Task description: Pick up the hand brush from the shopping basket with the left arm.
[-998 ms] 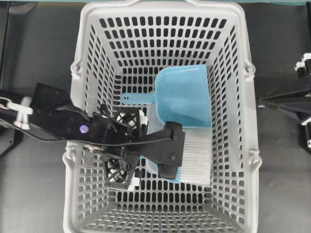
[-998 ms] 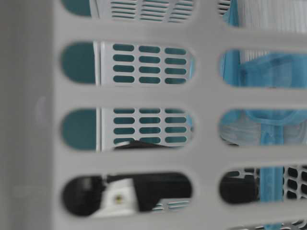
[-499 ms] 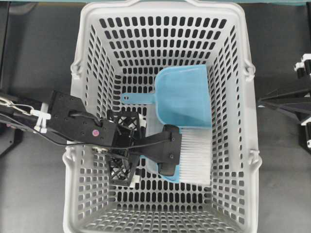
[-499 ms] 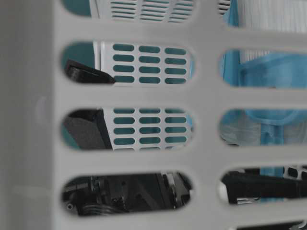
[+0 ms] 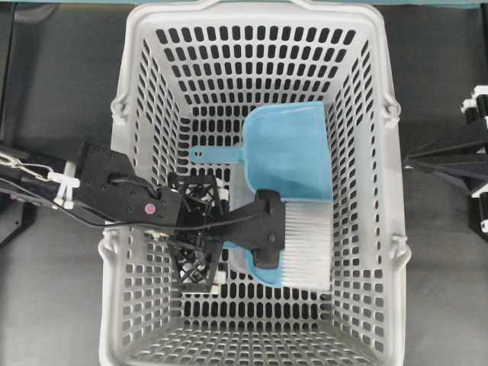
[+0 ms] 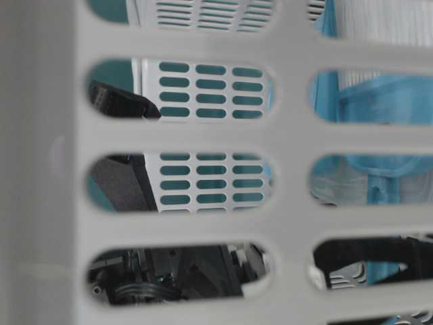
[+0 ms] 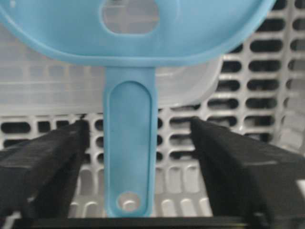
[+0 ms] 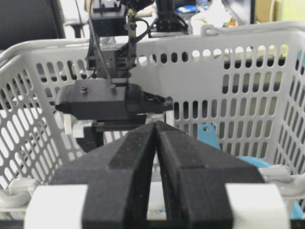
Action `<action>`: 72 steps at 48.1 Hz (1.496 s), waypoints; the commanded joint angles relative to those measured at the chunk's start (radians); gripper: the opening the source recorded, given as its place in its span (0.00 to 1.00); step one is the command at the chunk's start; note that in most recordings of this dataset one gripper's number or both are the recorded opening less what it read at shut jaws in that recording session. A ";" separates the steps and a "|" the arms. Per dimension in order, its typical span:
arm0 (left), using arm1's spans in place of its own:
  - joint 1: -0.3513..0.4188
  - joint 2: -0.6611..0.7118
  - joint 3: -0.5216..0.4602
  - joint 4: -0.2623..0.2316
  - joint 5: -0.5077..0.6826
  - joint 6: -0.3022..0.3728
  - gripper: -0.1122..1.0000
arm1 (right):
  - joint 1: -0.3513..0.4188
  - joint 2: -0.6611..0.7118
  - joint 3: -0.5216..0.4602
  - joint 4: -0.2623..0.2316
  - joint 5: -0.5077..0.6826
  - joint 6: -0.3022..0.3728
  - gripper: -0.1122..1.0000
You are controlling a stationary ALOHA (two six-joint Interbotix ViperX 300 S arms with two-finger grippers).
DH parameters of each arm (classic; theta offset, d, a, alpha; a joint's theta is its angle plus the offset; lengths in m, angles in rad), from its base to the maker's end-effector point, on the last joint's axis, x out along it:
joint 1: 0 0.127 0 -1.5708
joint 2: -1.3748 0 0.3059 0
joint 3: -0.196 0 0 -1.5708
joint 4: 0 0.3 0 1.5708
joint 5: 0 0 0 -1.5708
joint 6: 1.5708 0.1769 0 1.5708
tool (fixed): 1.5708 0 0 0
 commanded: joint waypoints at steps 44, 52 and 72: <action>-0.023 -0.198 -0.077 0.003 -0.011 0.080 0.36 | 0.002 0.009 0.002 0.006 -0.005 0.003 0.10; -0.018 -0.262 -0.118 0.003 -0.014 0.117 0.36 | 0.002 0.011 0.002 0.006 -0.005 0.003 0.10; -0.012 -0.327 -0.183 0.003 -0.015 0.124 0.36 | 0.002 0.011 0.000 0.006 -0.005 0.003 0.10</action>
